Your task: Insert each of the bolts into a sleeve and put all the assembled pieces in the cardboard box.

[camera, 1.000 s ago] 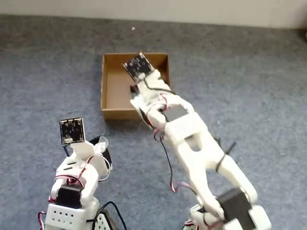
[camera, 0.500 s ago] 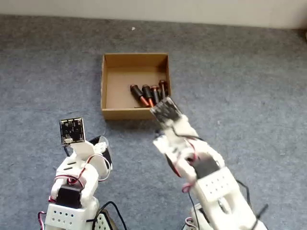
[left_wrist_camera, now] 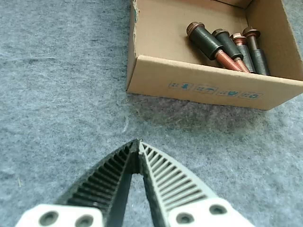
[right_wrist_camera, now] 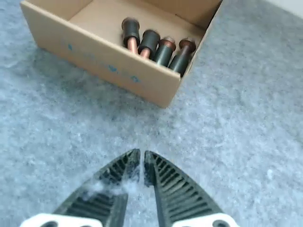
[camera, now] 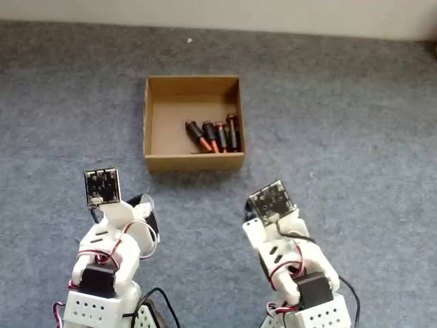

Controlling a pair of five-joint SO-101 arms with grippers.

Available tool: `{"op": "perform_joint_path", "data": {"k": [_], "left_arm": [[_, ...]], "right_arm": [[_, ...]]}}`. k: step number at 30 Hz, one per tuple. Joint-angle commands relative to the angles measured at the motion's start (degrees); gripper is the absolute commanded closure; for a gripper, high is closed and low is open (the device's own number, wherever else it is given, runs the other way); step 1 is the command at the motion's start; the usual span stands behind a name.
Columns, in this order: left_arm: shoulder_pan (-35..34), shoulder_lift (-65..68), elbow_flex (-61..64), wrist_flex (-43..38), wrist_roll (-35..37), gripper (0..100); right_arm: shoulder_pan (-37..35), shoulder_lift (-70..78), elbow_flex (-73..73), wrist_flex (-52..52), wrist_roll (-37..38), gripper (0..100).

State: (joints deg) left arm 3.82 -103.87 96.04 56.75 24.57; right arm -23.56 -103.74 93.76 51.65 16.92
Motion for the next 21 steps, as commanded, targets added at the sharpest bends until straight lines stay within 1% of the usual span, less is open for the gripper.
{"op": "perform_joint_path", "data": {"k": [1, 6, 12, 17, 21], "left_arm": [[-0.4, -0.2, 1.1, -1.5, -0.6, 99], [-0.4, -0.2, 1.1, -1.5, -0.5, 99], [-0.3, -0.3, 1.1, -1.6, -0.4, 99], [-0.7, 0.0, 1.1, -0.9, -0.5, 99], [-0.7, -0.2, 1.1, 5.4, -0.5, 99]], "right_arm": [[0.8, -0.3, 1.1, 0.4, 0.1, 99.2], [1.1, 0.3, 8.7, 0.7, 0.1, 99.2], [5.7, -0.3, 10.2, 10.5, 0.3, 99.2], [6.4, -0.3, 10.2, 18.7, 0.4, 99.2], [6.4, -0.3, 10.2, 19.9, 0.4, 99.2]]}}
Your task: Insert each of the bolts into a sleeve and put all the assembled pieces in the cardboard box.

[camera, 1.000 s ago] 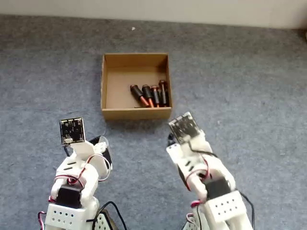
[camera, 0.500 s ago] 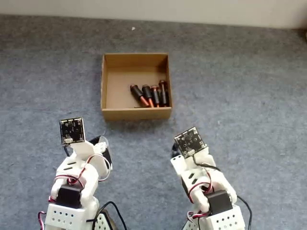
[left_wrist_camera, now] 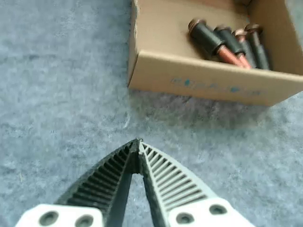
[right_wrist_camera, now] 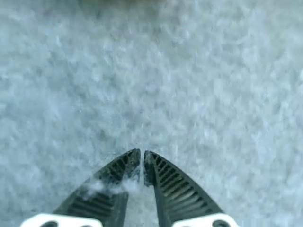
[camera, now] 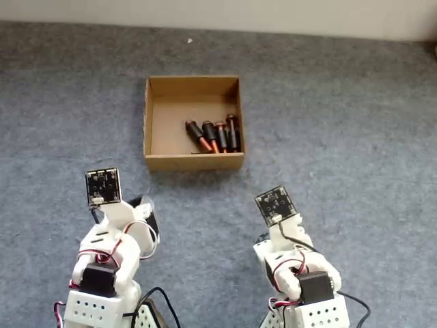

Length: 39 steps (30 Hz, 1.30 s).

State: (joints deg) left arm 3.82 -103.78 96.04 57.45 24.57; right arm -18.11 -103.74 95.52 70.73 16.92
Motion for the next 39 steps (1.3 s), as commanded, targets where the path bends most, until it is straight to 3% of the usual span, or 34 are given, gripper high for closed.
{"op": "perform_joint_path", "data": {"k": [1, 7, 18, 20, 24, 26, 39], "left_arm": [[-0.7, -0.3, 1.1, 5.7, -0.5, 99], [-1.1, -0.1, 1.1, 7.8, -0.4, 99], [-8.1, -0.3, 1.1, 17.4, -0.7, 99], [-8.1, -0.2, 1.1, 17.6, -4.4, 99], [-8.5, -0.2, 1.1, 18.2, -22.3, 99], [-8.5, -0.2, 1.1, 18.2, -27.9, 99], [-8.5, -0.2, 1.1, 18.2, -28.7, 99]], "right_arm": [[0.9, -0.3, 8.5, 0.8, 0.4, 99.2], [0.9, -0.3, 8.5, 0.8, 0.4, 99.2], [0.9, -0.3, 8.5, 0.8, 0.4, 99.2], [0.9, -0.3, 8.5, 0.8, 0.4, 99.2], [0.9, -0.3, 8.5, 0.8, 0.4, 99.2], [0.9, -0.3, 8.5, 0.8, 0.4, 99.2], [0.9, -0.3, 8.5, 0.8, 0.4, 99.2]]}}
